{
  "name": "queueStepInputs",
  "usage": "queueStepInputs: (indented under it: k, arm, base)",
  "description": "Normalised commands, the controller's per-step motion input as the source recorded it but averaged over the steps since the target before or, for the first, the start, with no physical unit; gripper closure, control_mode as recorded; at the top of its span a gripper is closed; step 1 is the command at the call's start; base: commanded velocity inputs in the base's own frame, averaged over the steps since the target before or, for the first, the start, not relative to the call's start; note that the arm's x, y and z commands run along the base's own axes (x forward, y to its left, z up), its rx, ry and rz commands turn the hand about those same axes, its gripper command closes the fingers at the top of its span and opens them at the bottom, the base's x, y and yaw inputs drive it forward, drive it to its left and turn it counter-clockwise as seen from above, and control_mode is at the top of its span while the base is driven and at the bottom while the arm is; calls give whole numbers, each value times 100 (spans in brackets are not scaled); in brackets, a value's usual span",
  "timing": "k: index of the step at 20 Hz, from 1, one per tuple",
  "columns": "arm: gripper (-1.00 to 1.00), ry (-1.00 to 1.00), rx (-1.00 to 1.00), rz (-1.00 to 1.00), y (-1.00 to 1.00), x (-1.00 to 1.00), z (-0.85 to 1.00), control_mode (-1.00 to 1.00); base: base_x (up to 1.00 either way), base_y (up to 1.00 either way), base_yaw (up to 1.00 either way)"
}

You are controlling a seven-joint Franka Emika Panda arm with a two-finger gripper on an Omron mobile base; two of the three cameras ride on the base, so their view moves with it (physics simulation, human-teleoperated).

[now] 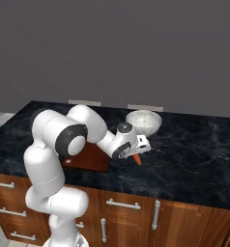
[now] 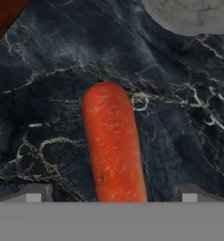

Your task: Place the two vegetables and bowl onto the tray for setting up a vegetable dip station.

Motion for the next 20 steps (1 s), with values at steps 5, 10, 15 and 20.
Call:
queueStepInputs:
  k: [5,10,15,20]
  arm:
    - [-100,0,0,0,0,0,-23,-100]
    - [100,0,0,0,0,1,-8,-100]
    - [100,0,0,0,0,0,0,-100]
    - [100,0,0,2,0,3,16,-100]
  base:
    - [0,0,0]
    - [0,0,0]
    - [0,0,0]
    - [0,0,0]
